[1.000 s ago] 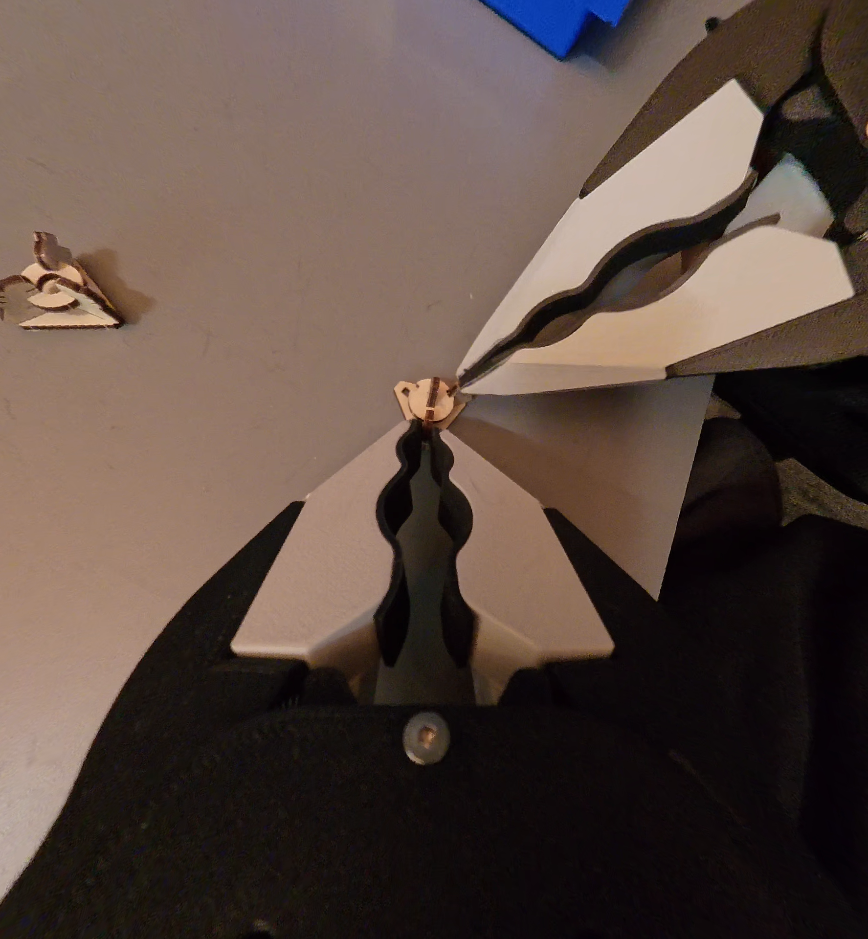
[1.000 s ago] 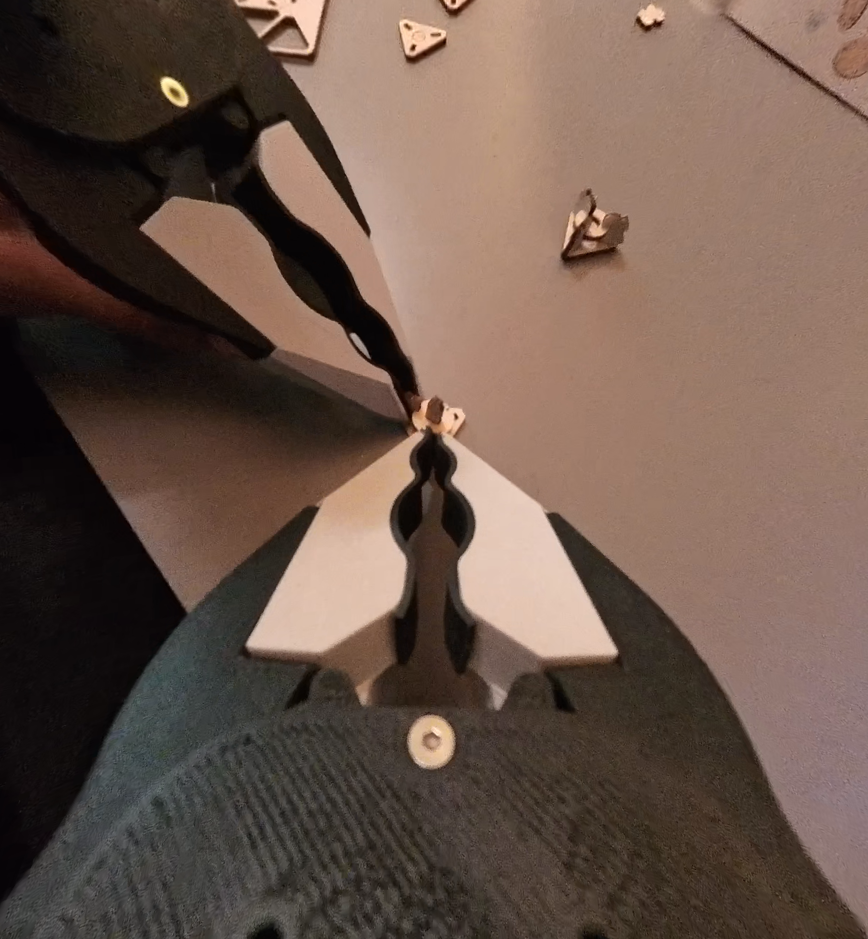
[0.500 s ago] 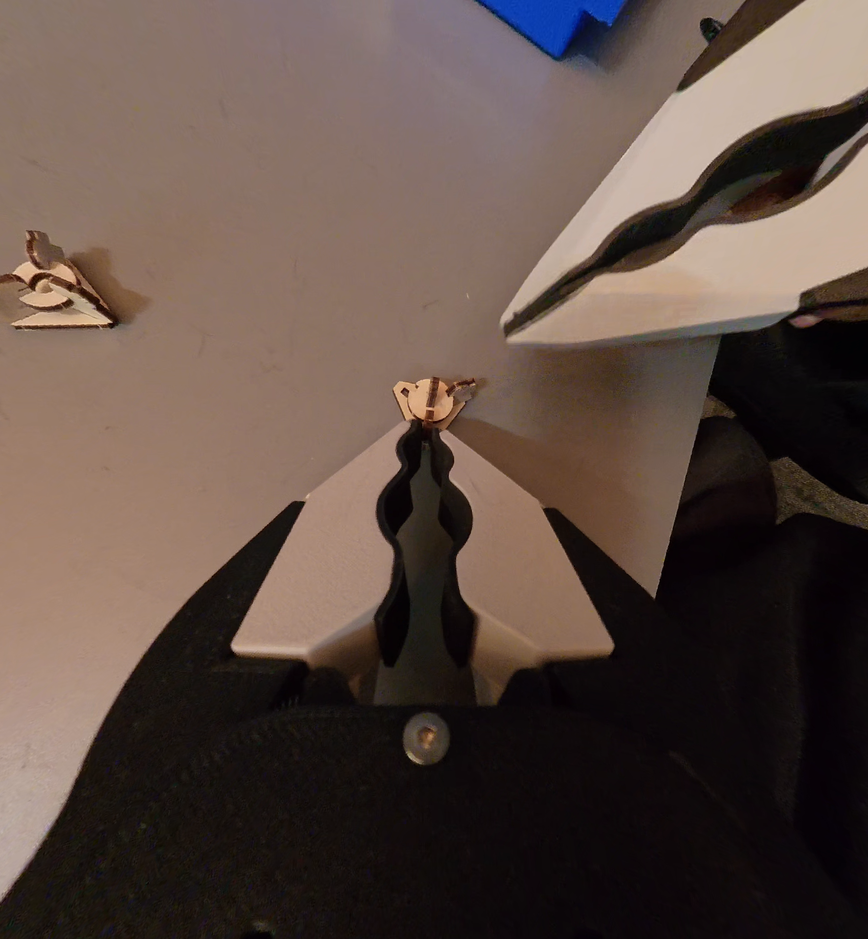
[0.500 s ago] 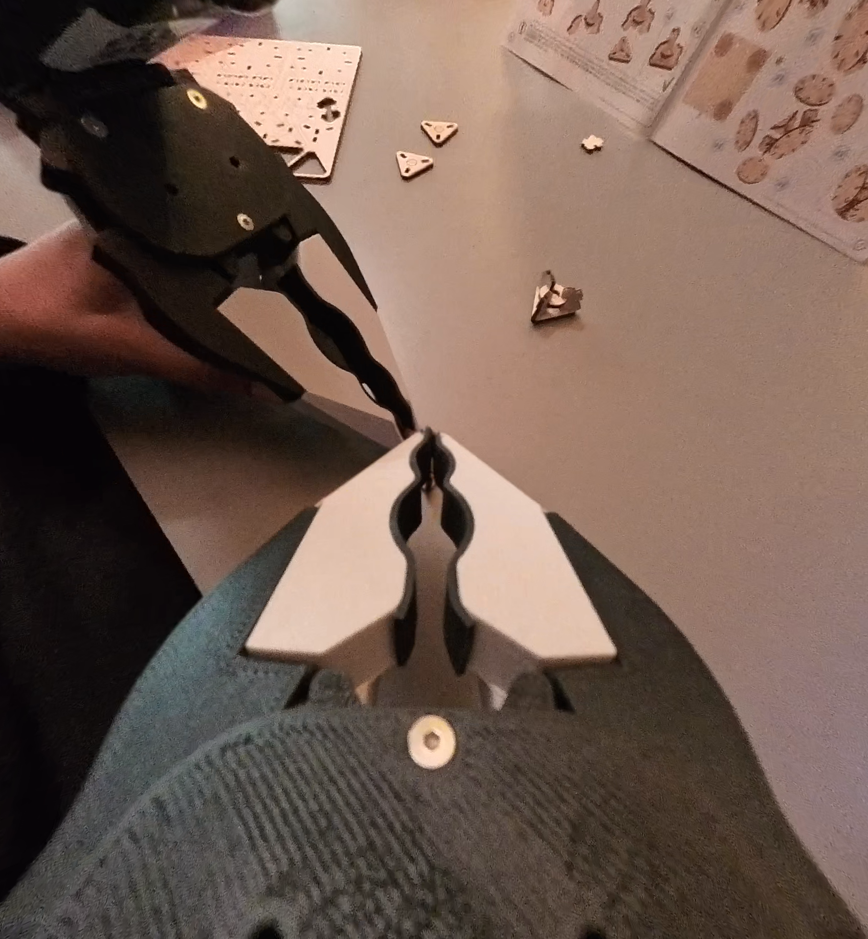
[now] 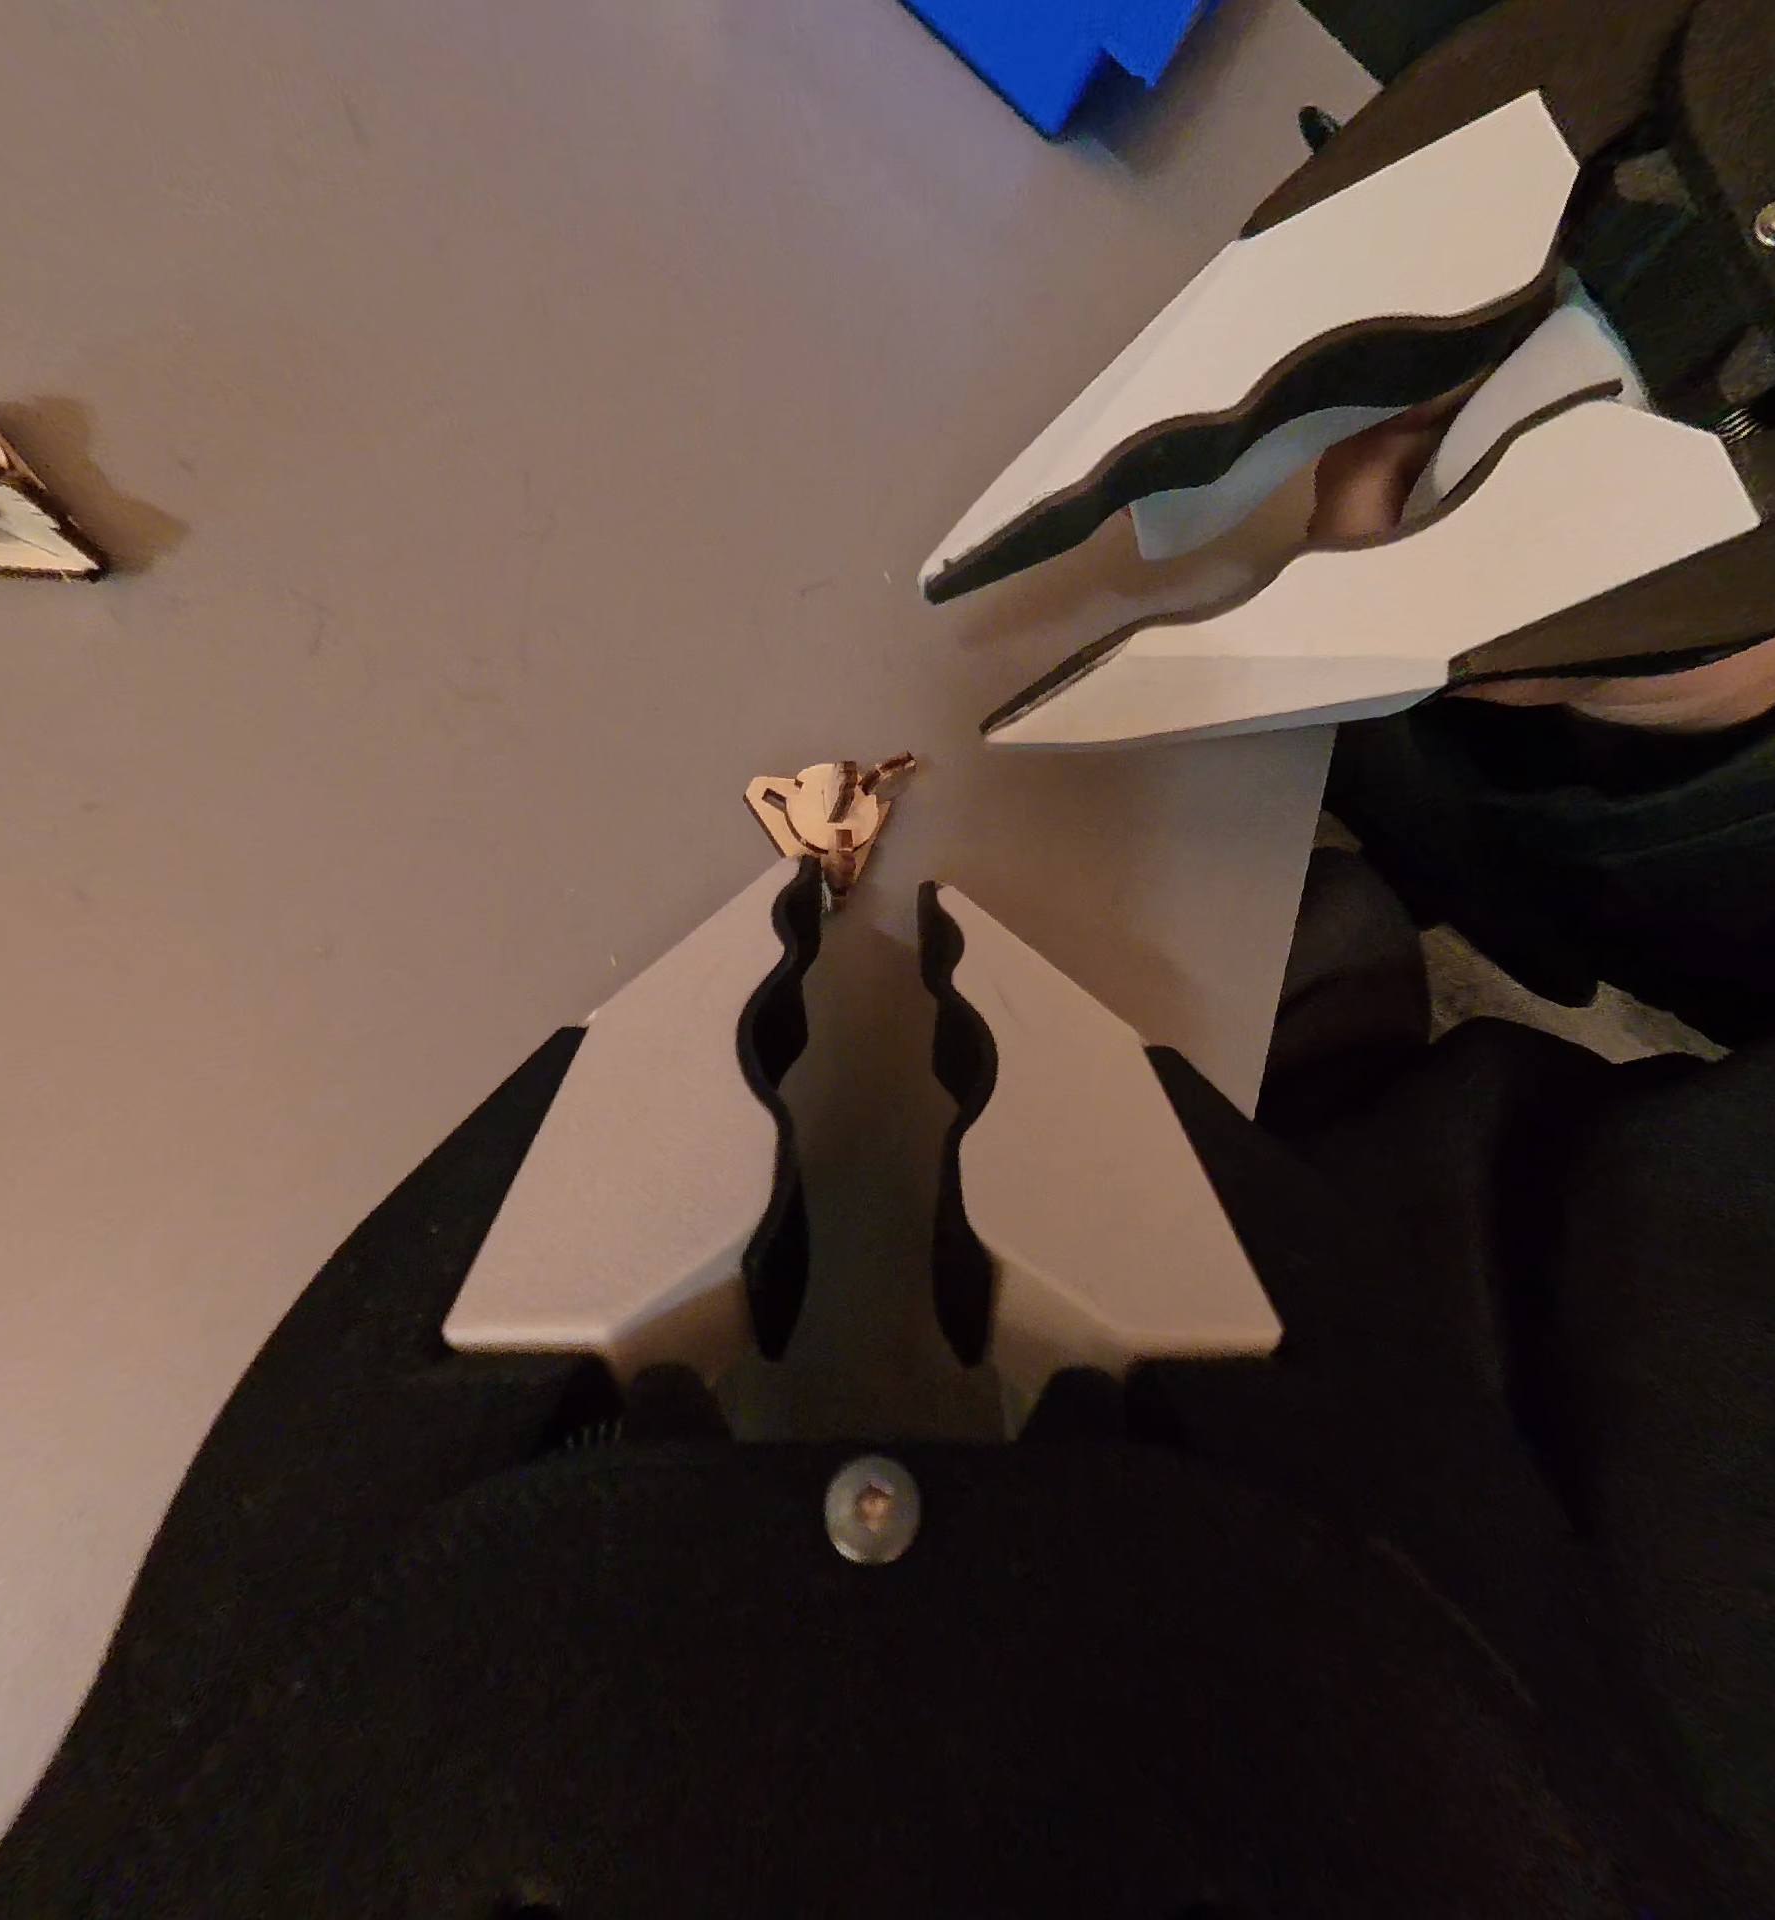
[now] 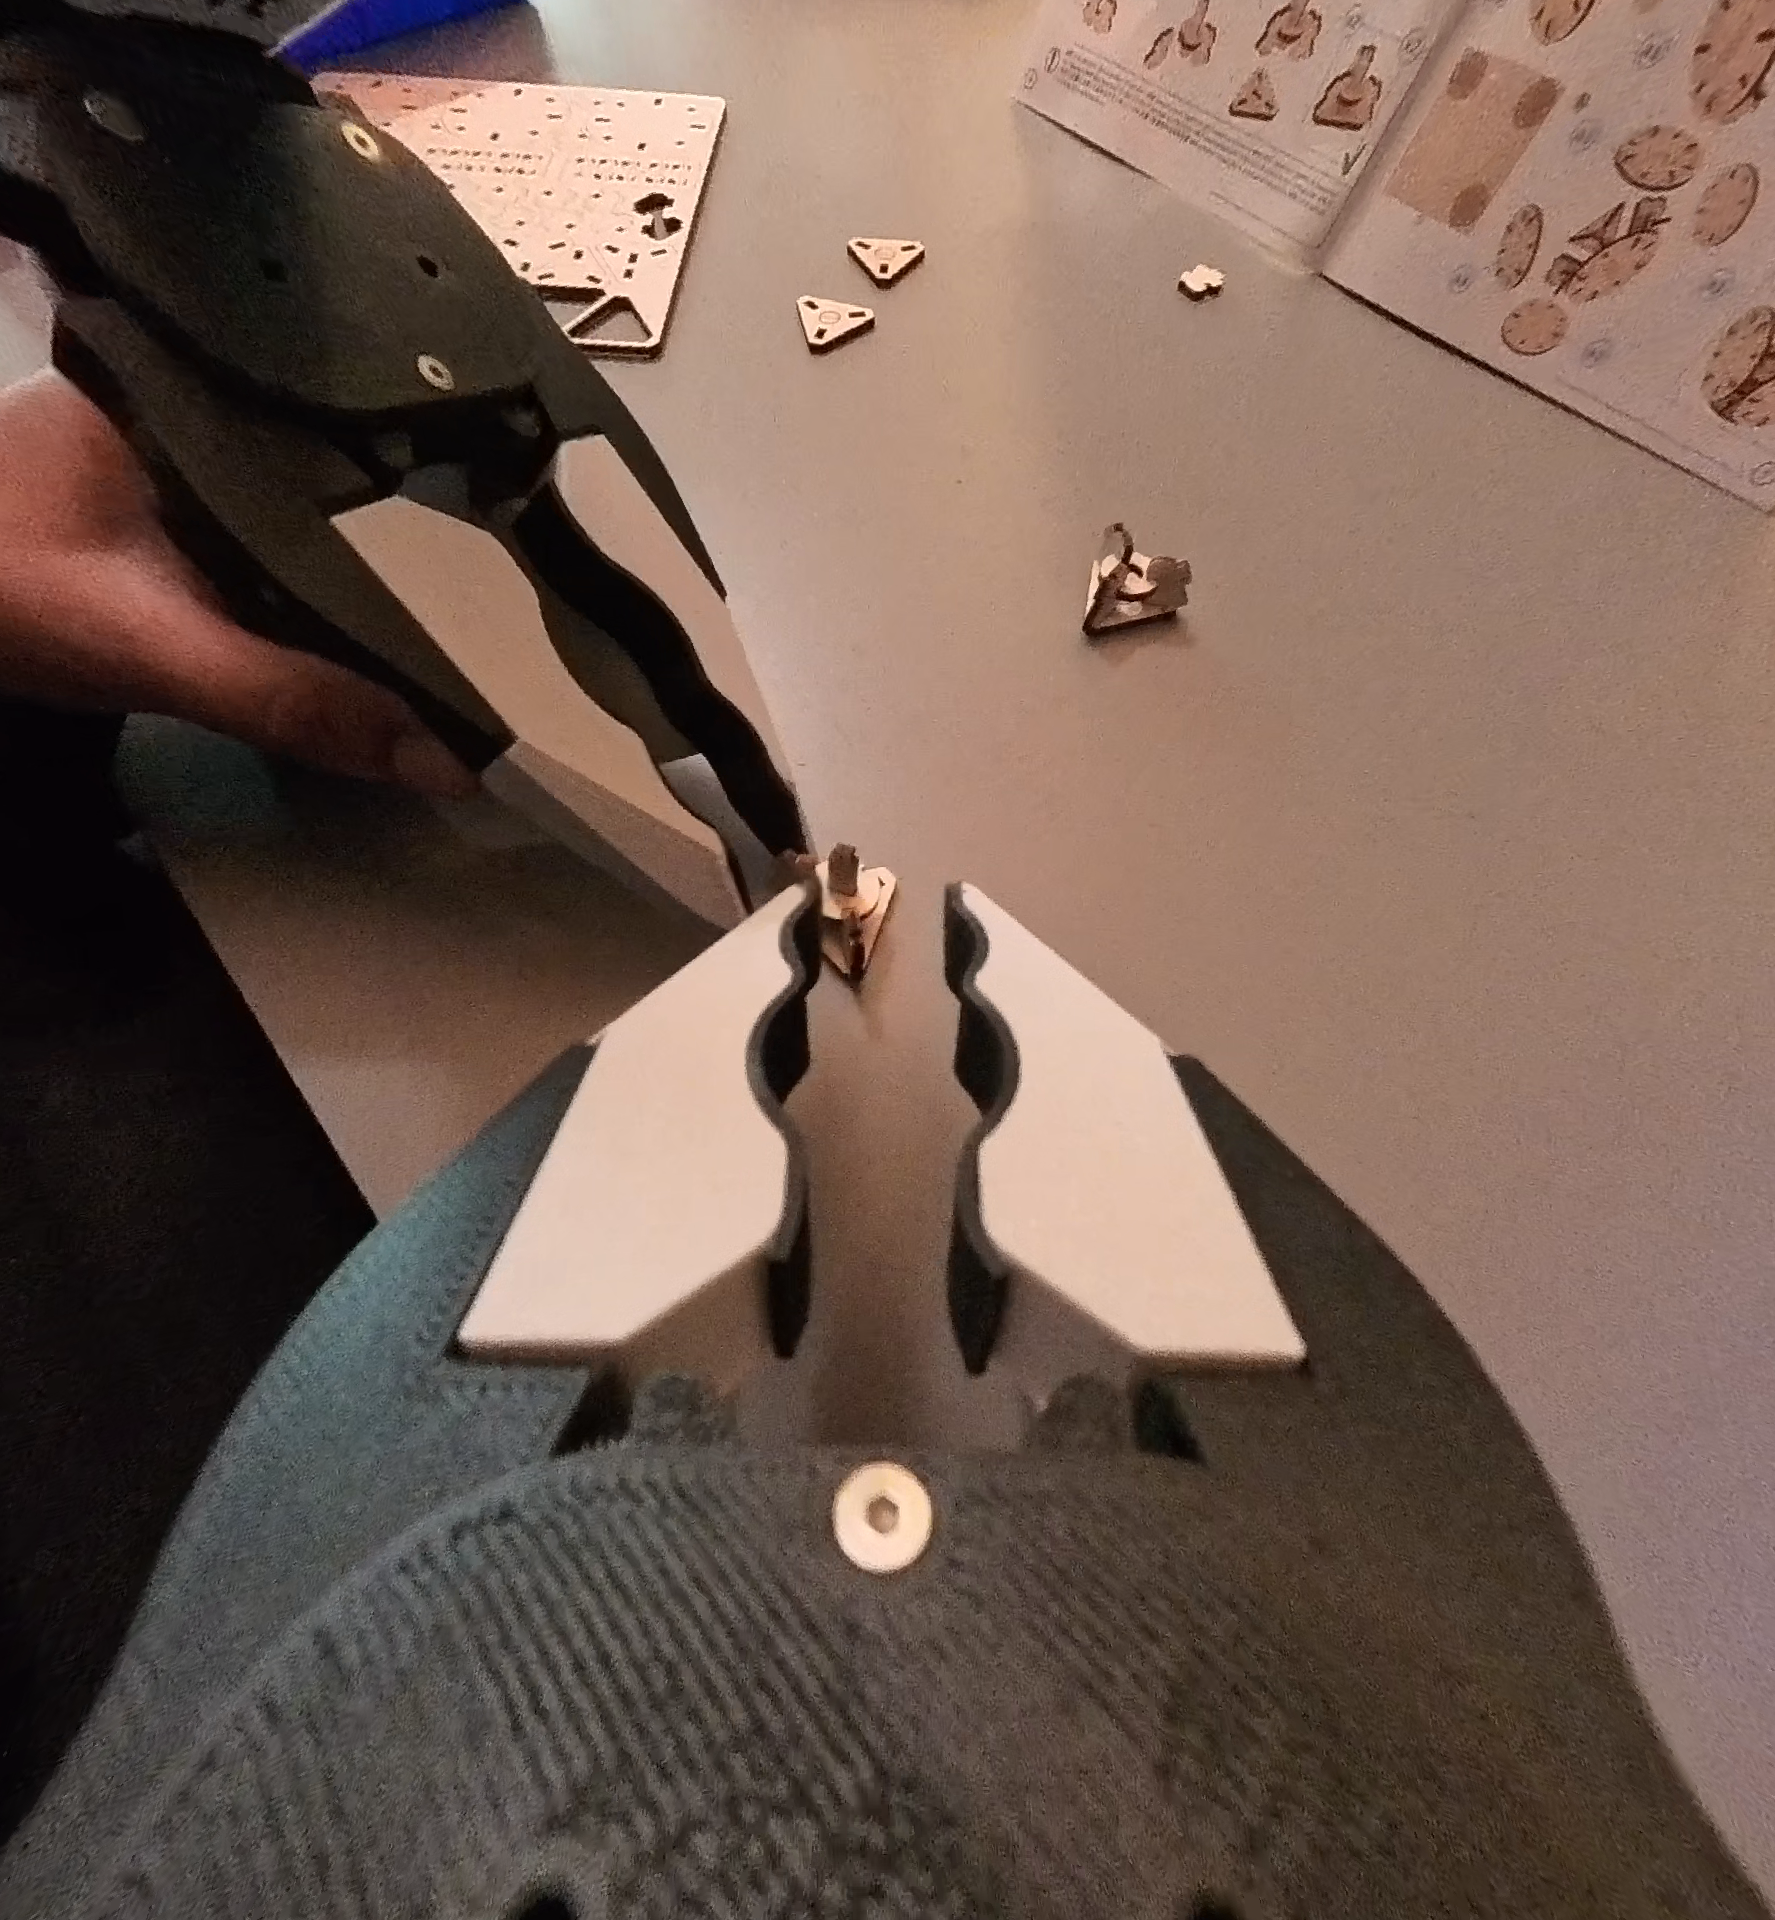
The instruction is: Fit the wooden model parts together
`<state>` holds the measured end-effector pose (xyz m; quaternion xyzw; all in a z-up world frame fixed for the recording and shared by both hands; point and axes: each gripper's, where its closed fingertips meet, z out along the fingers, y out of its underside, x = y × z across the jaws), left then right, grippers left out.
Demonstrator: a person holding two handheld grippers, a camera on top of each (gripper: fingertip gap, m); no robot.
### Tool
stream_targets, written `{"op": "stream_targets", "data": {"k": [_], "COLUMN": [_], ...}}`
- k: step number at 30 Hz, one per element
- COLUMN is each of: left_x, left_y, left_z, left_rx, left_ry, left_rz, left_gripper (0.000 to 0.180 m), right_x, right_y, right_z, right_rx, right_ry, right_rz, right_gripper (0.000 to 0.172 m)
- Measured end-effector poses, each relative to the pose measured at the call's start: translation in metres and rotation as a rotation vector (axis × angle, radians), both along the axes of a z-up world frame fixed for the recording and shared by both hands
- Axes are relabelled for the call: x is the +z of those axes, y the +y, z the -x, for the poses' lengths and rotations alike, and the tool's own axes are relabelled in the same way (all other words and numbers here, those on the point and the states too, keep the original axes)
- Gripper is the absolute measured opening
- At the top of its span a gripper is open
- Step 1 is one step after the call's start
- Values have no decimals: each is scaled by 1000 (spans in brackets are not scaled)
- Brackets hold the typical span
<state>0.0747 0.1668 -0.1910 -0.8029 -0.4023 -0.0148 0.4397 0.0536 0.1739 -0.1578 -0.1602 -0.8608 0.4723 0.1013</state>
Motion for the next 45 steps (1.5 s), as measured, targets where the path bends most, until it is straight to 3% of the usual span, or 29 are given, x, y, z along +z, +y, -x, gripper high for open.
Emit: {"op": "stream_targets", "data": {"k": [7,11,16,24,30,35,40,45], "left_x": [3,5,22,12,18,28,43,75], "left_y": [7,18,23,-26,-36,-51,-101,-215], "left_z": [-12,-28,-40,-9,-1,4,12,7], "left_rx": [-14,-78,-131,78,129,169,289,591], "left_ry": [-43,-84,-39,33,80,131,192,333], "left_rz": [-62,-111,-197,-77,-88,-96,-54,-5], "left_gripper": [23,26,21,17,15,15,15,15], "right_x": [-25,-34,-23,-8,-34,-37,-37,-37], "right_y": [0,17,16,-5,-6,-2,-1,1], "right_z": [-4,20,10,-37,-24,-17,-12,-2], "right_rx": [17,-79,-62,92,32,21,17,-10], "right_ry": [-6,129,68,-199,-77,-27,-46,-11], "right_rz": [-123,-252,-164,27,-133,-174,-147,-158], "right_gripper": [30,25,25,23,15,5,5,9]}}
